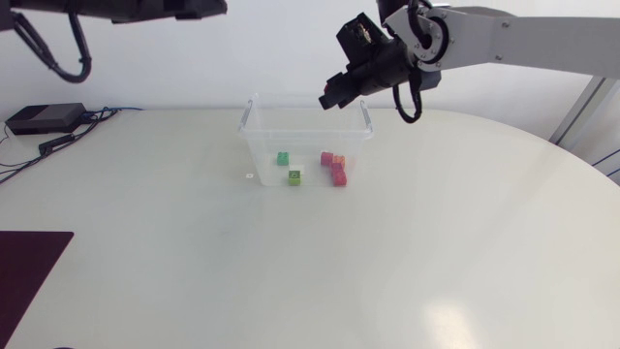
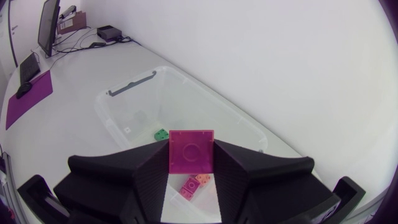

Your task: Place the duplo bricks in the container

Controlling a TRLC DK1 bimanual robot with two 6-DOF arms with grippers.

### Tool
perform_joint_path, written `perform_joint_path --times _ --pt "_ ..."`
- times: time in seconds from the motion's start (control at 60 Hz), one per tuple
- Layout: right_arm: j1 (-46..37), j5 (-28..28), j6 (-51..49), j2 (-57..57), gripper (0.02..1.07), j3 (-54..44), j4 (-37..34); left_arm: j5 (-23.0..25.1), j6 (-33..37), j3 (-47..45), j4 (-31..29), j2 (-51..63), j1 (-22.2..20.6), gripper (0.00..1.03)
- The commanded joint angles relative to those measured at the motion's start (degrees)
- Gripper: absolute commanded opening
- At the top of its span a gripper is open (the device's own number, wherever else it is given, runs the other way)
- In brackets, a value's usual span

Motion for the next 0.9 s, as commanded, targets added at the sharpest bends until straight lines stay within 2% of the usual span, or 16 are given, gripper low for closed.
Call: perform_joint_path --times 0.0,0.033,0.067,0.15,0.183,0.417,0.467,0.6,0.817,0.883 --pt "0.58 1.06 1.37 3.94 0.32 3.02 1.5 0.27 1.48 -6.19 -1.5 -2.13 1.8 0.99" --pt "0.58 1.15 1.37 5.34 0.35 3.9 1.76 0.18 2.01 -8.04 -1.58 -3.53 1.97 0.99" --pt "0.67 1.23 1.46 6.84 0.43 4.77 2.02 -0.26 3.15 -10.68 -1.5 -5.64 2.24 0.99" --pt "1.1 2.47 1.37 10.09 0.84 6.18 2.64 -1.31 4.12 -15.42 -1.32 -9.42 3.82 0.99" --pt "1.28 2.73 1.19 10.53 1.04 6.27 2.64 -1.4 4.74 -17.27 -1.32 -10.92 4.26 0.99" --pt "0.93 4.31 1.37 5.17 1.03 0.82 4.48 -2.9 7.64 -25.88 -0.71 -18.65 10.32 0.99" --pt "0.31 4.93 1.37 0.86 1.03 -3.66 6.24 -3.34 8.34 -28.52 0.26 -21.55 12.43 0.99" --pt "-0.92 7.47 1.37 -7.75 1.03 -11.84 8.88 -3.95 8.6 -32.91 1.23 -26.03 14.45 0.99" --pt "-4.43 8.97 1.02 -23.66 1.03 -27.22 12.4 -12.56 9.22 -42.14 6.33 -34.47 15.77 0.99" --pt "-5.4 9.14 0.93 -28.94 1.03 -31.7 13.01 -13.88 10.01 -44.86 8.26 -37.28 16.47 0.99"
